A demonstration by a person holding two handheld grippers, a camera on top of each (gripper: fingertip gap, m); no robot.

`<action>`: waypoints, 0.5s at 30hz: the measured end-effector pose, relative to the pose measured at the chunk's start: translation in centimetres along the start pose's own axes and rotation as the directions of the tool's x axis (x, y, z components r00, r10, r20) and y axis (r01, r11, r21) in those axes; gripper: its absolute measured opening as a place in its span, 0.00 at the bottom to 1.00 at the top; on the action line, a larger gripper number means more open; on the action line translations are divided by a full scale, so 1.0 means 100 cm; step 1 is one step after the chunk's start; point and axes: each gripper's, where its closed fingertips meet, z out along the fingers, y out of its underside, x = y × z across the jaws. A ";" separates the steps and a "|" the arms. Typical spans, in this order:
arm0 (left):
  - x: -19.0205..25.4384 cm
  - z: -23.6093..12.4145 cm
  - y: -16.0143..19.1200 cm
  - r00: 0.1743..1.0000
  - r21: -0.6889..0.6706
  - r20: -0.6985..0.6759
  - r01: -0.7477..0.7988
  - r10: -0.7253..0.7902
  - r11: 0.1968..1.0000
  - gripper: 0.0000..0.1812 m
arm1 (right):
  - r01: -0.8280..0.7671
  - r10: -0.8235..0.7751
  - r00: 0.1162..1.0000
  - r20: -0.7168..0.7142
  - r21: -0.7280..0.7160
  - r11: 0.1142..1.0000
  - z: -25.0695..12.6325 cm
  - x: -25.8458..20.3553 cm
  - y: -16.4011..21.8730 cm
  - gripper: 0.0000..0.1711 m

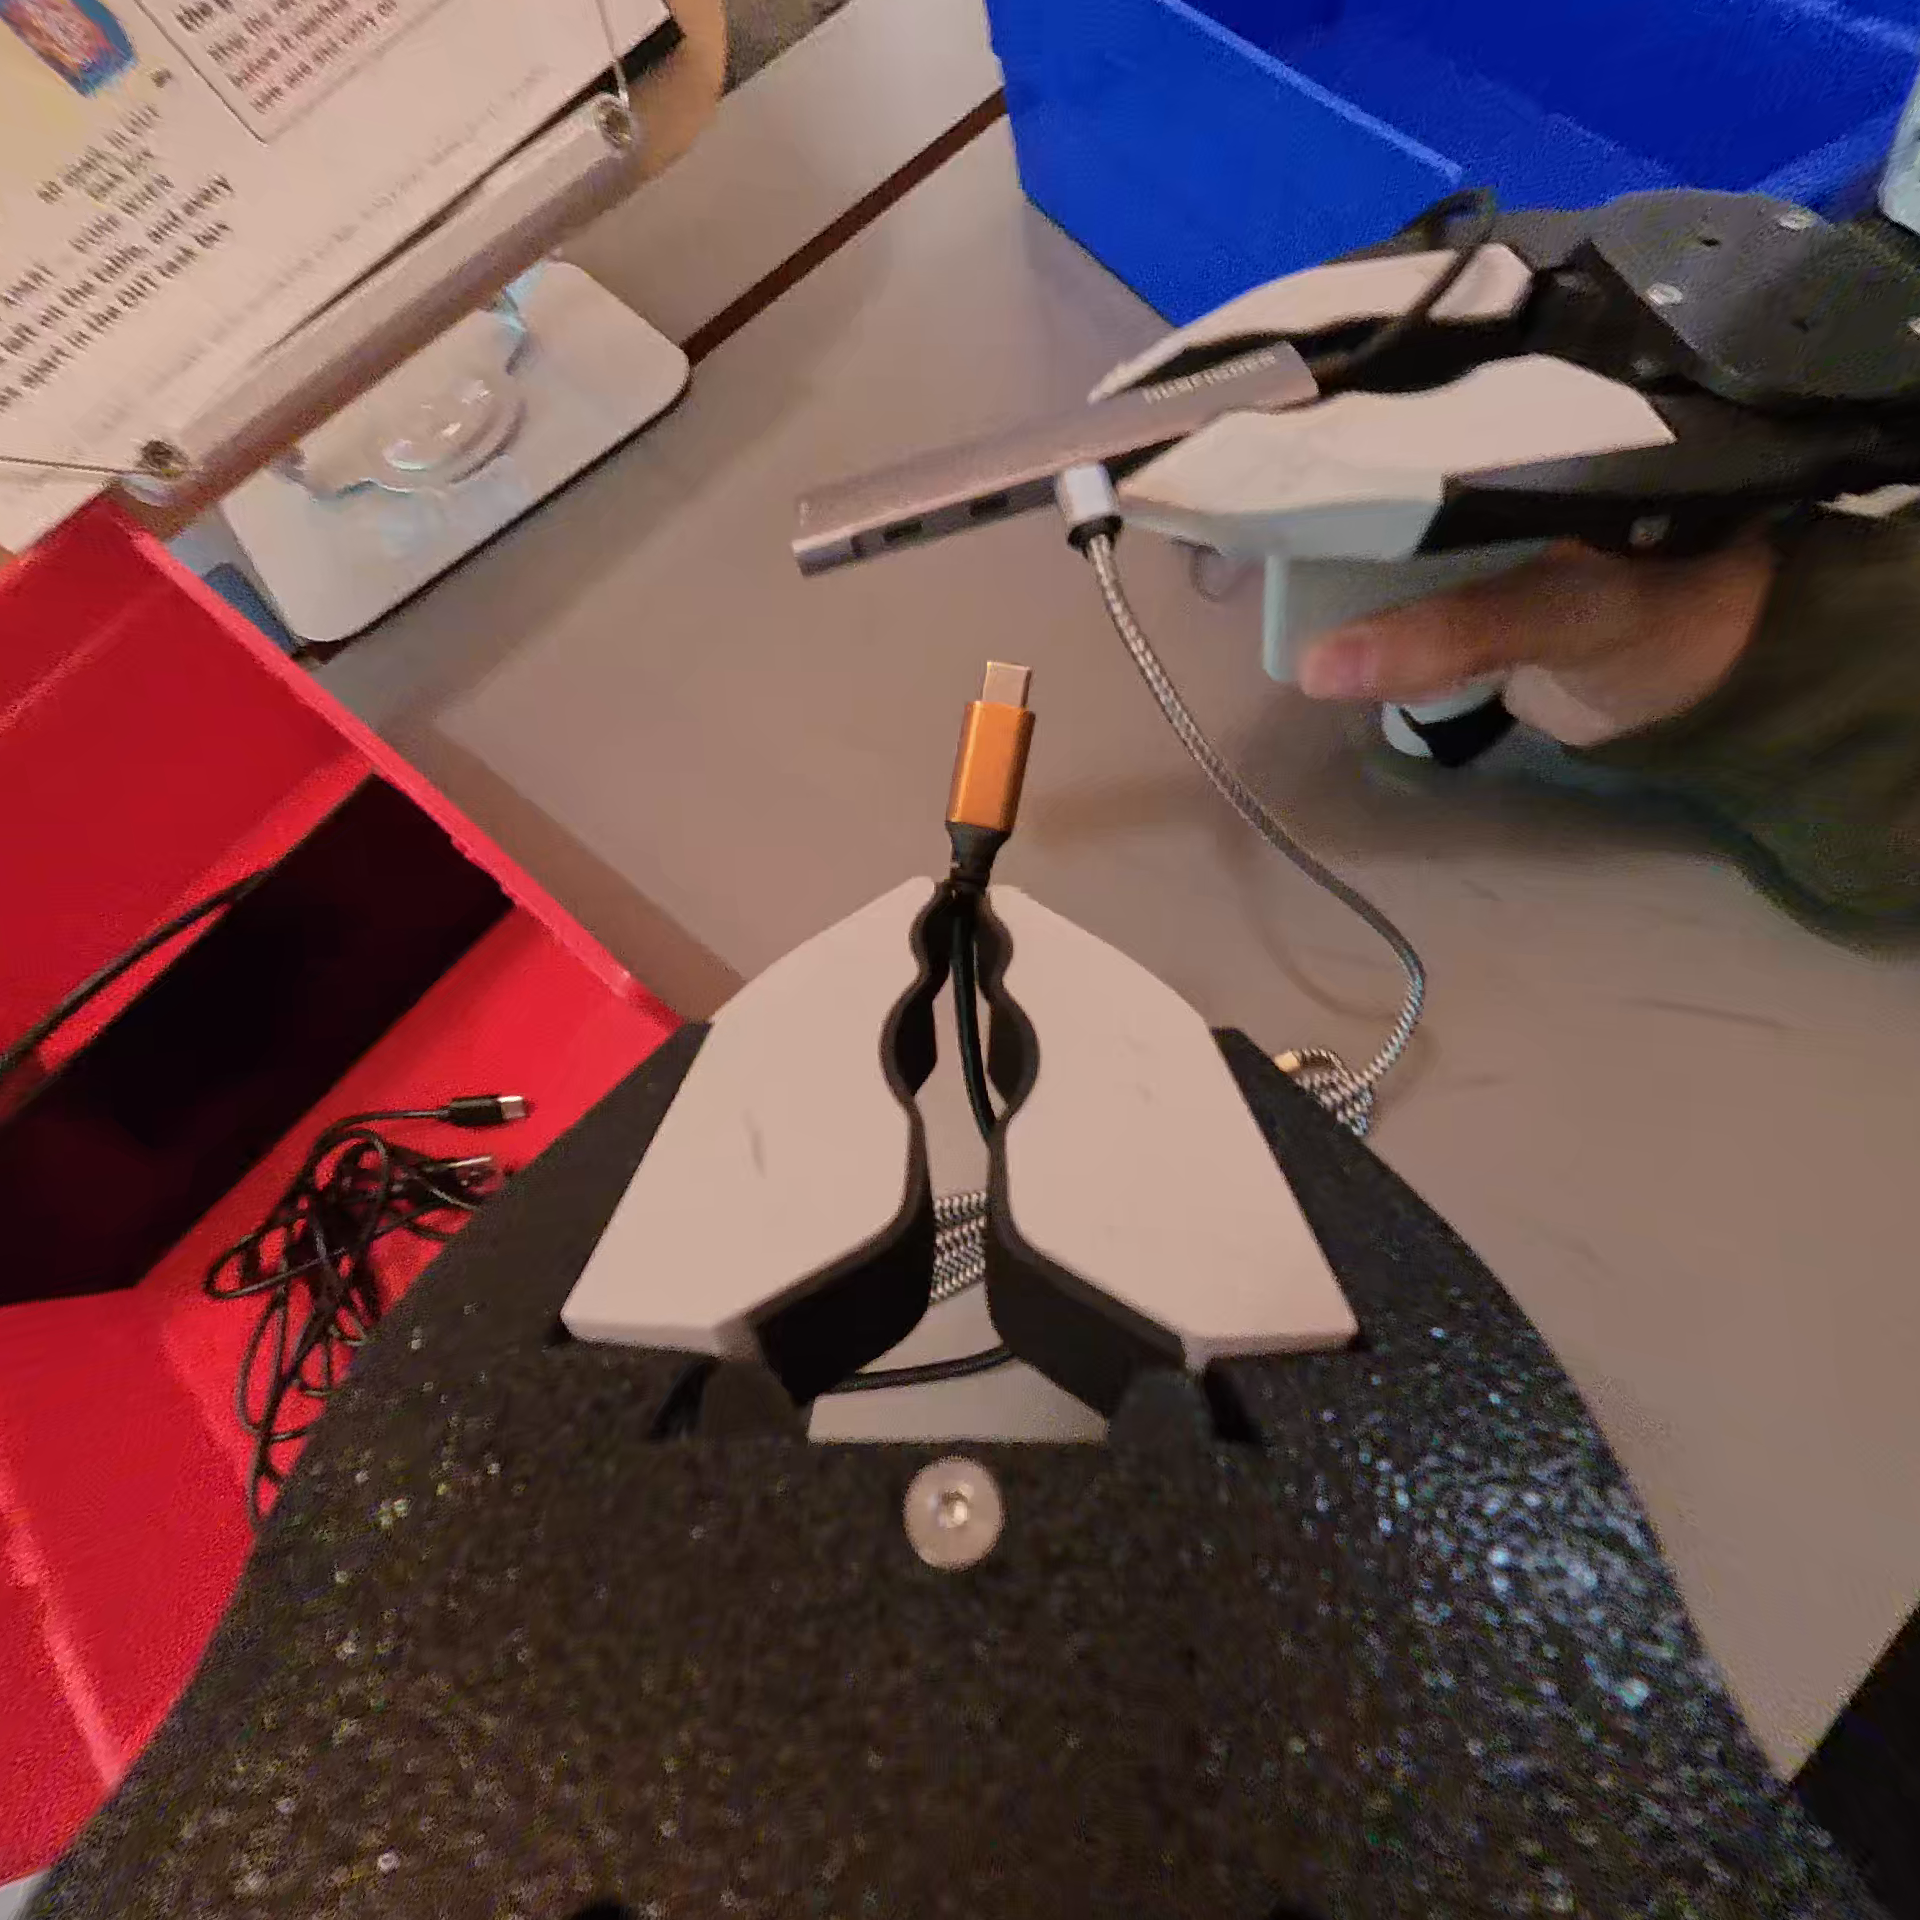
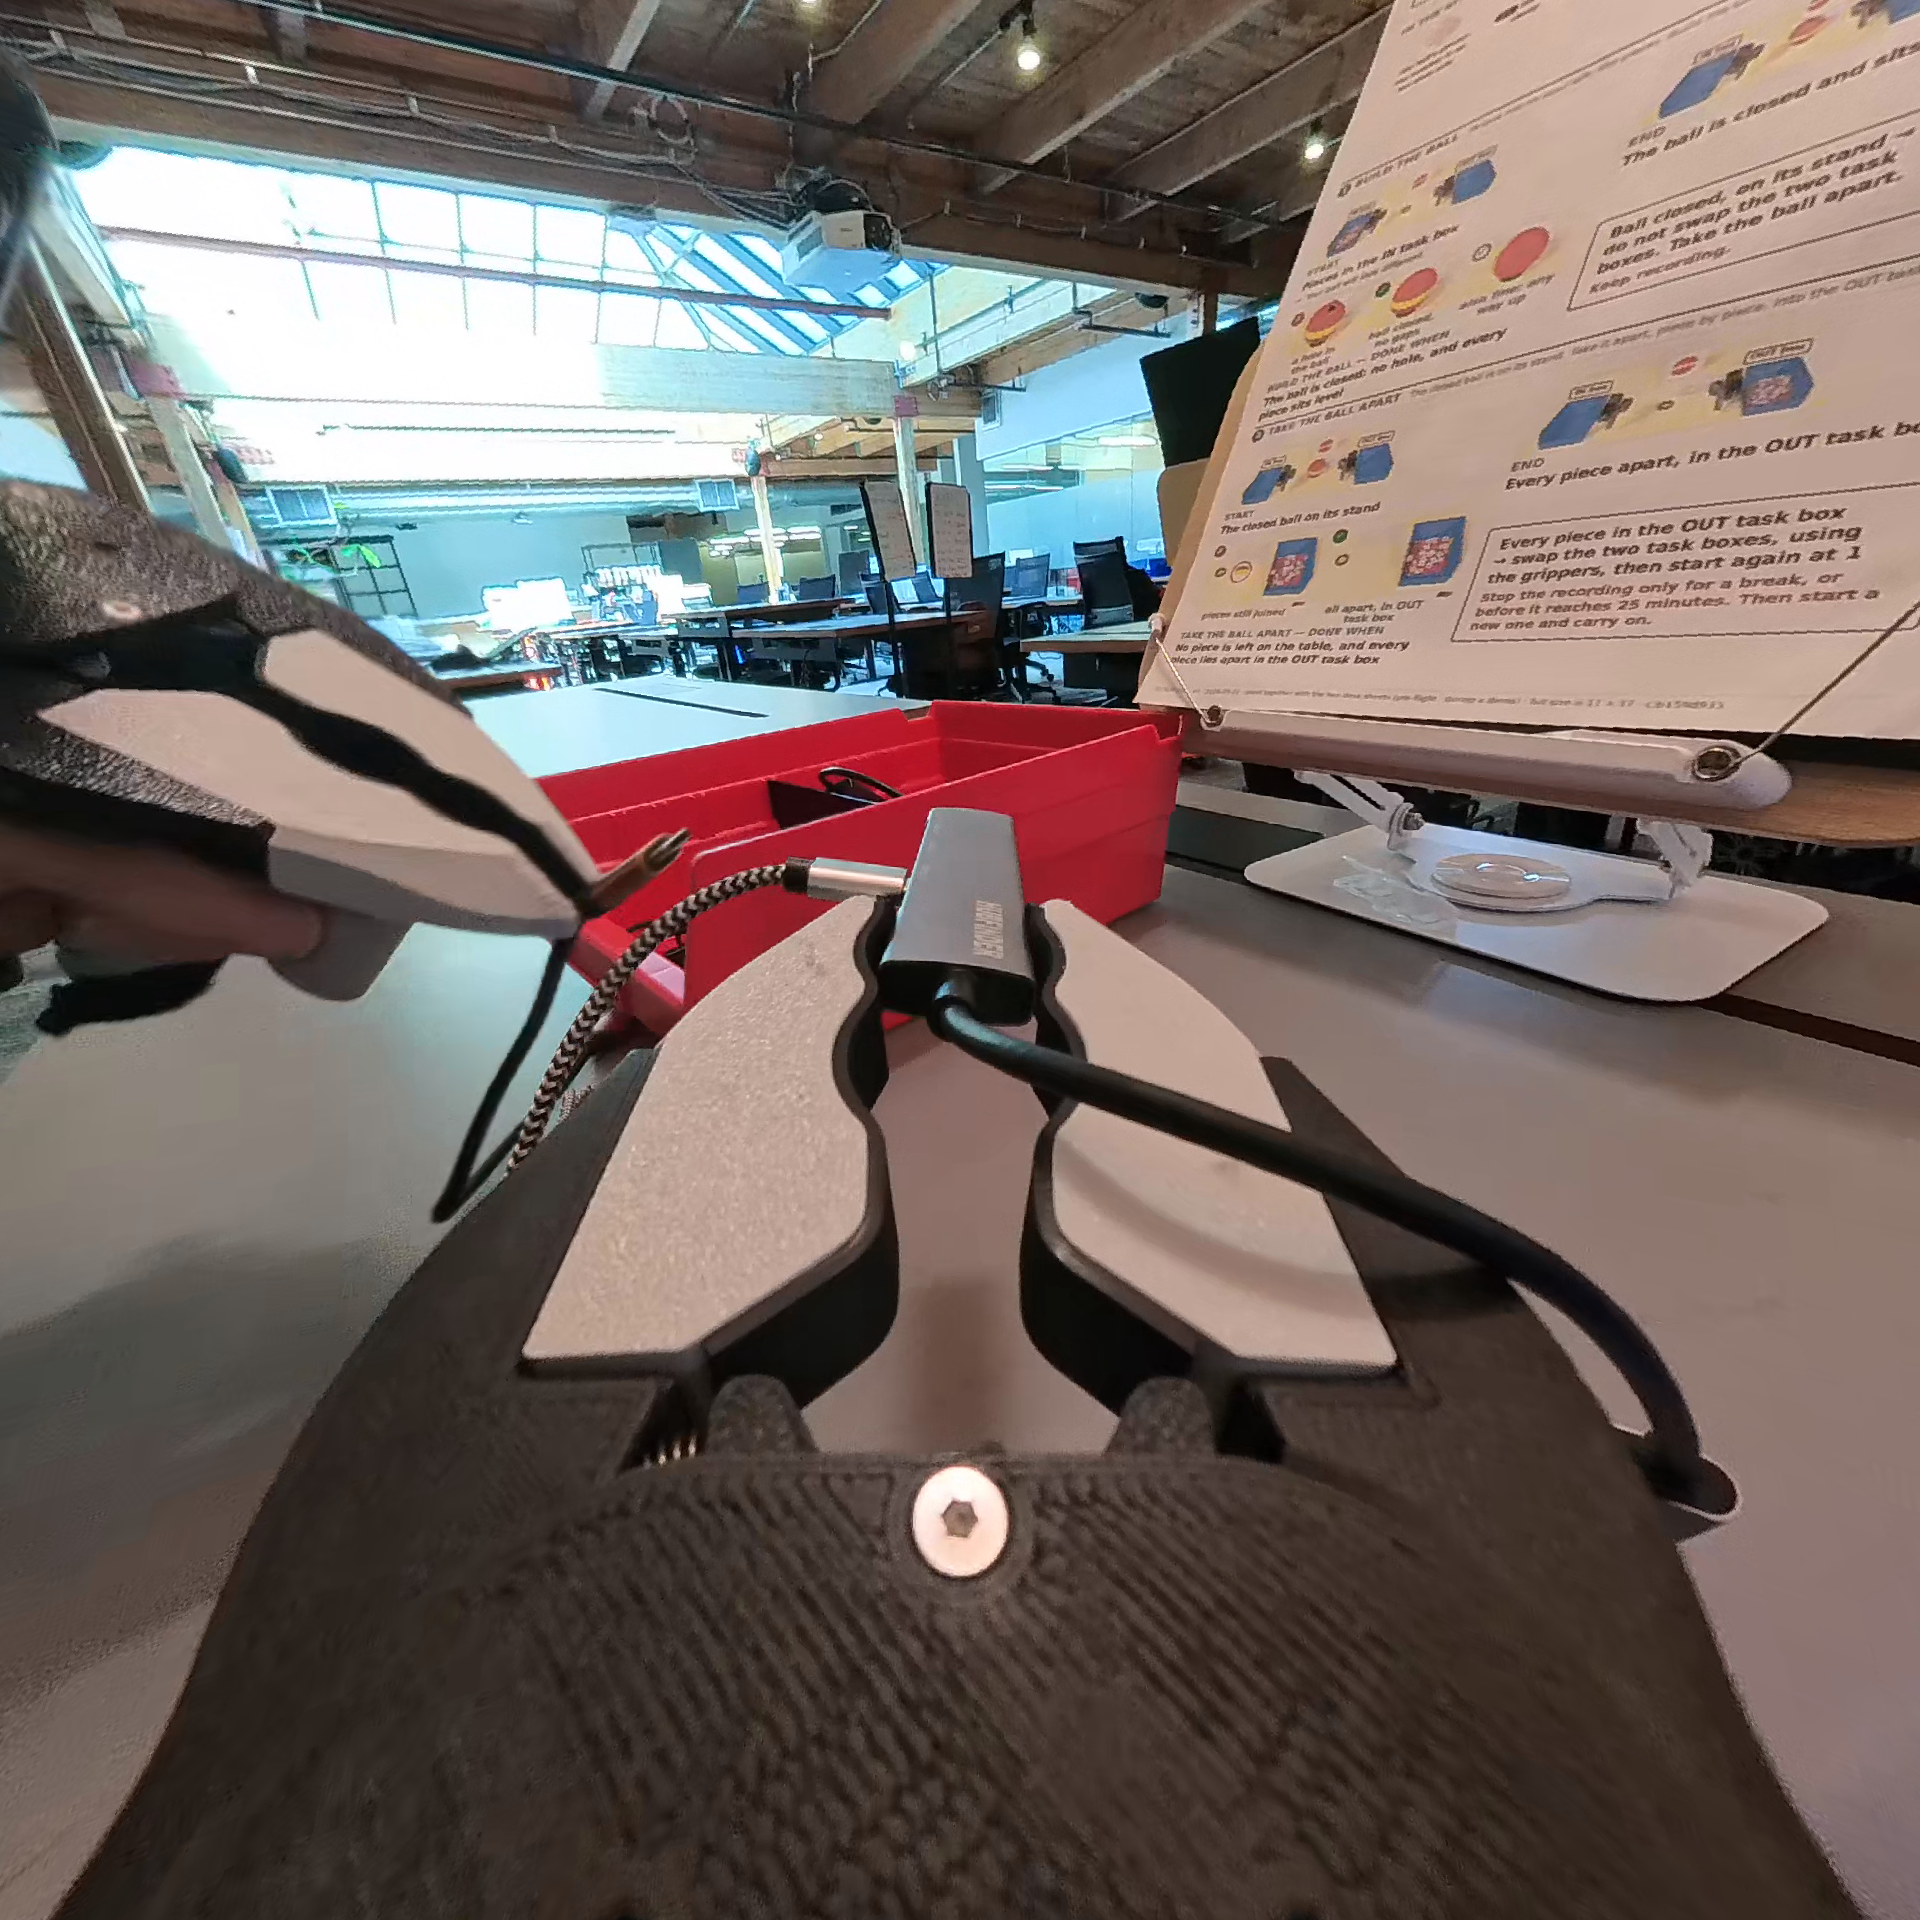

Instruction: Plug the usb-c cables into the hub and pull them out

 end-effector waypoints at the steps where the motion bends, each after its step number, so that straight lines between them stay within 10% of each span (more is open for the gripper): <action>1: -0.001 0.002 -0.004 1.000 -0.008 0.022 -0.003 0.003 1.000 0.02 | 0.006 -0.006 1.000 0.003 0.003 1.000 0.000 -0.002 0.000 0.14; 15: 0.003 0.036 0.032 0.992 -0.164 -0.068 0.092 -0.104 0.982 0.02 | 0.108 -0.108 0.994 -0.029 -0.004 0.994 0.005 -0.008 0.001 0.14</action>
